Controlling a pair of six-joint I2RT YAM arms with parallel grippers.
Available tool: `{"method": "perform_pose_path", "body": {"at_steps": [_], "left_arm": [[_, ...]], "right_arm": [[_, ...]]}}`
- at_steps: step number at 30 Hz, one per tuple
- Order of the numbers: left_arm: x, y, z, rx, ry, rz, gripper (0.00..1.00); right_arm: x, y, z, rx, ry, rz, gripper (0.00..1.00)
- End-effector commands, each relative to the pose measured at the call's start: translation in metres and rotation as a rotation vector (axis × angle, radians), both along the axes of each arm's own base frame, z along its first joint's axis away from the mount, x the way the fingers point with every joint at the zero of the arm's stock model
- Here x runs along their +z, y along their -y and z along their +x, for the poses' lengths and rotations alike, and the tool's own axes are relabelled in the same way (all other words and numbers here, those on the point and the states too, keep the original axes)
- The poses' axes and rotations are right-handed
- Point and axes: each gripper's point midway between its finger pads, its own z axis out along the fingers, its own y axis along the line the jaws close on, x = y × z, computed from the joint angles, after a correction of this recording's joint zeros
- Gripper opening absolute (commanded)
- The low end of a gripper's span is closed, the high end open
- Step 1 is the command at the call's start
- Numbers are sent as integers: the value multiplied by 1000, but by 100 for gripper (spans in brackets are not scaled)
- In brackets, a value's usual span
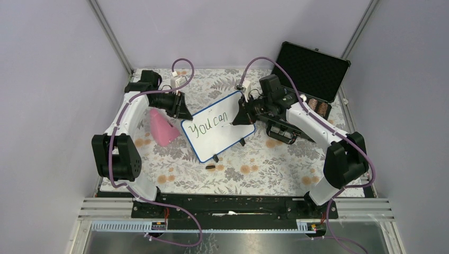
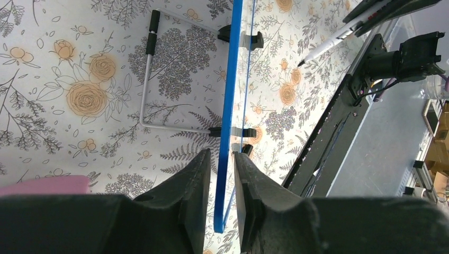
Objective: Write a sentence on the whiteboard
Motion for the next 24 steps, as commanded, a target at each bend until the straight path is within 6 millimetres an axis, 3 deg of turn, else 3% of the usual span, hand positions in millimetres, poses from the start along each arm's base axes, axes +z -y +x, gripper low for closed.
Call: {"method": "perform_pose_path", "body": {"at_steps": [1,9,17,24], "left_arm": [[8,1,9,-17,64,10,27],[10,1,10,-17,71,11,23],[9,3,10,-21,69,15,14],[9,3,11,-21,71,17,7]], "right_arm": [[6,4,10,-38,74,-10,0],[4,35,45,-168,110,-46,0],[-6,41,66,-228,126,-88,0],[-5,36,71,-222,120,-72,0]]}}
